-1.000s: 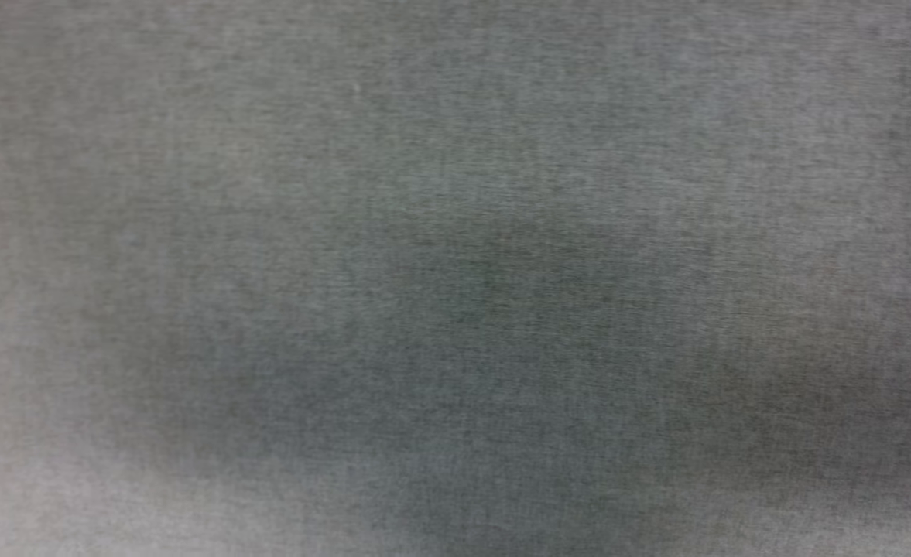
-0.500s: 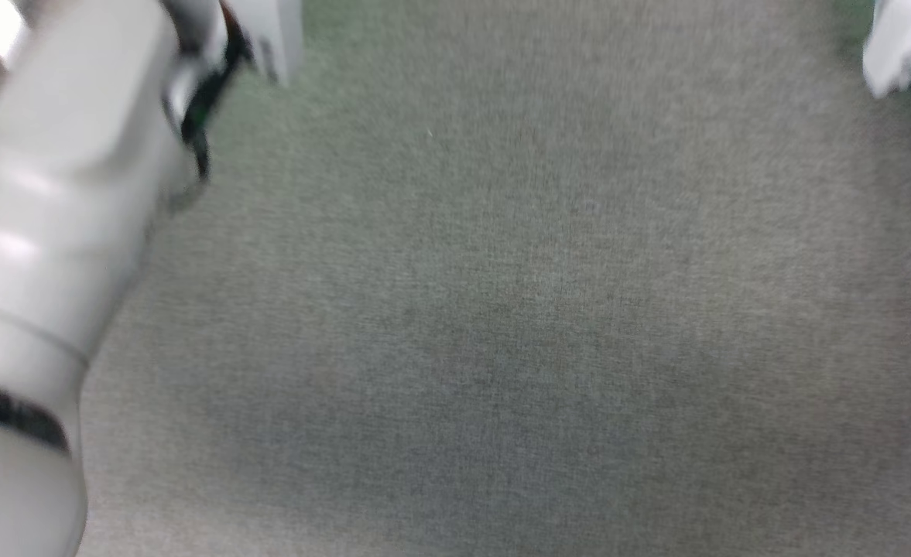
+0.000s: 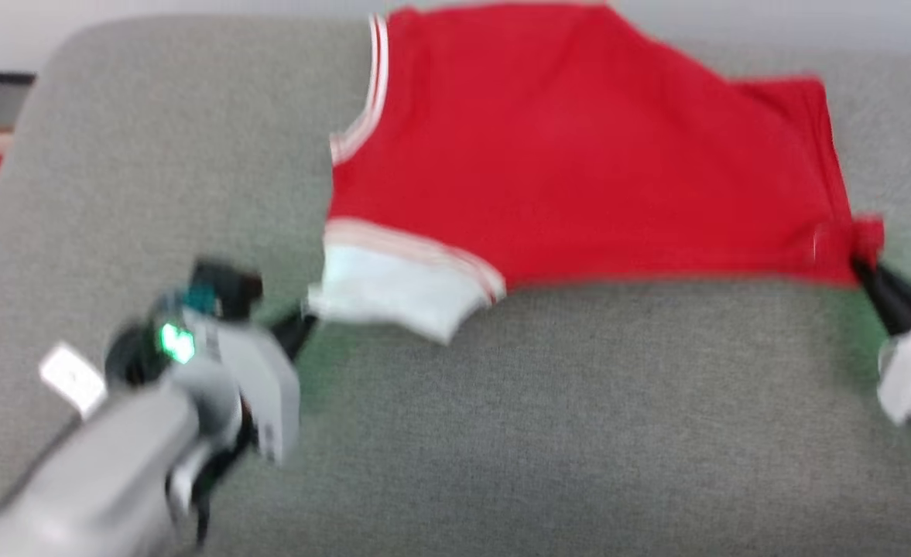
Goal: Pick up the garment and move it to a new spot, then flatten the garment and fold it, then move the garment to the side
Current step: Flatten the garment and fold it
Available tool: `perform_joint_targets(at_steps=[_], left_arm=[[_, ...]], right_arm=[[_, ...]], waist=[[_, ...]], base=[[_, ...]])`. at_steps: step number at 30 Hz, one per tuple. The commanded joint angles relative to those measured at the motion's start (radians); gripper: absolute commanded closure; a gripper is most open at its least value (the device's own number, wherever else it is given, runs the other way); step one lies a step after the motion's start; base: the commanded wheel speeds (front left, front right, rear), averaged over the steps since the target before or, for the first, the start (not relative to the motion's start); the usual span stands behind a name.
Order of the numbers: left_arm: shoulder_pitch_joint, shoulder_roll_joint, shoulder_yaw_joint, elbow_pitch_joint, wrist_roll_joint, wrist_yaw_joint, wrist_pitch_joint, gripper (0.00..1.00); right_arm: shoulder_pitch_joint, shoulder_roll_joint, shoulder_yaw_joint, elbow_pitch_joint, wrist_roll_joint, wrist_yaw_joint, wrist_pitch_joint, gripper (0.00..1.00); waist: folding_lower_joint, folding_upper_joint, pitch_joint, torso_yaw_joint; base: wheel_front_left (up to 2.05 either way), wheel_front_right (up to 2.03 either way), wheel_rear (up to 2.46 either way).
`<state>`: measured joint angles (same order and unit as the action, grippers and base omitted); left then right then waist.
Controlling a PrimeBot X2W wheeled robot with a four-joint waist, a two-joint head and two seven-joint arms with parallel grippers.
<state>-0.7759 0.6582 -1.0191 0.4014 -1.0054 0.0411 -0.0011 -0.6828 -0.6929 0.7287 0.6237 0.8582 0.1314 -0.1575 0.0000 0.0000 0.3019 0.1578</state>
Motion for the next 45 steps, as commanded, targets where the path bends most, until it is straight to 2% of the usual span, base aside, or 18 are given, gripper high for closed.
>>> perform_joint_targets(at_steps=[1, 6, 10, 13, 15, 18, 25, 35, 41, 45], left_arm=[[0.039, 0.016, 0.000, -0.032, -0.015, 0.024, 0.007, 1.00], [0.258, 0.133, -0.005, -0.317, -0.098, 0.206, 0.062, 1.00], [0.406, 0.207, -0.006, -0.482, -0.163, 0.340, 0.073, 1.00], [0.495, 0.244, -0.004, -0.568, -0.206, 0.416, 0.071, 1.00], [0.537, 0.262, 0.004, -0.611, -0.232, 0.449, 0.060, 1.00], [0.593, 0.294, 0.015, -0.651, -0.266, 0.488, 0.047, 1.00], [0.676, 0.347, 0.047, -0.726, -0.323, 0.549, 0.017, 1.00], [0.692, 0.413, 0.084, -0.817, -0.345, 0.596, 0.009, 1.00], [0.629, 0.485, 0.105, -0.886, -0.285, 0.632, 0.024, 1.00], [0.544, 0.538, 0.116, -0.923, -0.206, 0.639, 0.062, 1.00]], right_arm=[[0.034, -0.012, -0.009, -0.007, 0.004, -0.001, -0.003, 1.00], [0.219, -0.039, -0.047, -0.073, 0.018, -0.001, 0.002, 1.00], [0.354, -0.052, -0.062, -0.157, 0.043, -0.001, 0.051, 1.00], [0.463, -0.061, -0.075, -0.233, 0.080, -0.001, 0.102, 1.00], [0.528, -0.073, -0.094, -0.275, 0.106, -0.001, 0.132, 1.00], [0.622, -0.076, -0.128, -0.344, 0.144, -0.001, 0.176, 1.00], [0.801, -0.082, -0.216, -0.464, 0.175, -0.002, 0.310, 1.00], [0.917, -0.023, -0.363, -0.606, 0.161, -0.002, 0.493, 1.00], [0.908, 0.026, -0.490, -0.693, 0.124, -0.001, 0.562, 1.00], [0.856, 0.059, -0.556, -0.735, 0.069, -0.001, 0.619, 1.00]], waist=[[0.0000, 0.0000, -0.073, -0.001], [0.0000, 0.0000, -0.098, 0.000], [0.0000, 0.0000, -0.113, -0.002], [0.0000, 0.0000, -0.119, -0.001], [0.0000, 0.0000, -0.122, 0.002], [0.0000, 0.0000, -0.123, 0.000], [0.0000, 0.0000, -0.113, -0.015], [0.0000, 0.0000, -0.094, -0.056], [0.0000, 0.0000, -0.088, -0.078], [0.0000, 0.0000, -0.085, -0.090]], base=[[0.00, 0.00, 0.00], [0.00, 0.00, 0.00], [0.00, 0.00, 0.00], [0.00, 0.00, 0.00], [0.00, 0.00, 0.00], [0.00, 0.00, 0.00], [0.00, 0.00, 0.00], [0.00, 0.00, 0.00], [0.00, 0.00, 0.00], [0.00, 0.00, 0.00]])
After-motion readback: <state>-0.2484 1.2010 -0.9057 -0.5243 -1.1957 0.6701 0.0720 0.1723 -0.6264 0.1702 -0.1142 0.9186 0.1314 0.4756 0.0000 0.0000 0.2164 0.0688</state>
